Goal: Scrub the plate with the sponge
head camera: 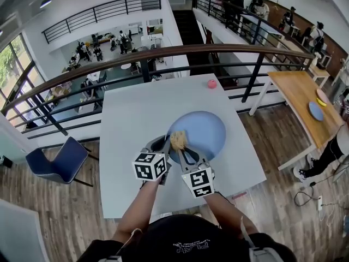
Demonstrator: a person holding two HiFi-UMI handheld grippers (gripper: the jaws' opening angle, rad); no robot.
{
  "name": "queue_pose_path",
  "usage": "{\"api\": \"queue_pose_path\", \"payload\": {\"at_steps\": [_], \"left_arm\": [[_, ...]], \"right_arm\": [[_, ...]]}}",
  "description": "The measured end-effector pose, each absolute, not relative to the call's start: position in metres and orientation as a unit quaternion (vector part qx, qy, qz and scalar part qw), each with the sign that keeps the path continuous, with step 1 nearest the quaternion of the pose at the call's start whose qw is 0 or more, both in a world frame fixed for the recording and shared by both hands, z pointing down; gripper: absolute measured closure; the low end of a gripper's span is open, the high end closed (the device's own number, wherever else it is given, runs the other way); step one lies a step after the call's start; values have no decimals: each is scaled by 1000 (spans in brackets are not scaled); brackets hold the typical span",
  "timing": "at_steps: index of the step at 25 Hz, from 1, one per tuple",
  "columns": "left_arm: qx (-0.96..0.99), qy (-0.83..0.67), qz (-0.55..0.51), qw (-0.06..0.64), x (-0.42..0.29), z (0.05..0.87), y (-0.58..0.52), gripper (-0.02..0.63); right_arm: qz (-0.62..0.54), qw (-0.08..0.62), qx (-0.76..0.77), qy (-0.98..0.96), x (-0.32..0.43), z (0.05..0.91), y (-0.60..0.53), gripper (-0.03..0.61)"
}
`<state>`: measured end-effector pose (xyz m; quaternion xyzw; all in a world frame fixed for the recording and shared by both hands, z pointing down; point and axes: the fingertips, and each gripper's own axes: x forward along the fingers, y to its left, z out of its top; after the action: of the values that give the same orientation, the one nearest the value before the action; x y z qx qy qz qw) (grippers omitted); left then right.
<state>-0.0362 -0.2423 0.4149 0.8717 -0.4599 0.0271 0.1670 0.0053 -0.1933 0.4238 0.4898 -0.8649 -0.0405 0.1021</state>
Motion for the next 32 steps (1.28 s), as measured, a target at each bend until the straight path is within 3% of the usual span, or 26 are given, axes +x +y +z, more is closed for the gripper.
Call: {"api": "queue_pose_path", "payload": {"at_steps": [32], "left_arm": [[880,-454,35,138,-39,409,-228,588]], "right_arm": [[-71,80,521,-847,23,388,-217,534]]}}
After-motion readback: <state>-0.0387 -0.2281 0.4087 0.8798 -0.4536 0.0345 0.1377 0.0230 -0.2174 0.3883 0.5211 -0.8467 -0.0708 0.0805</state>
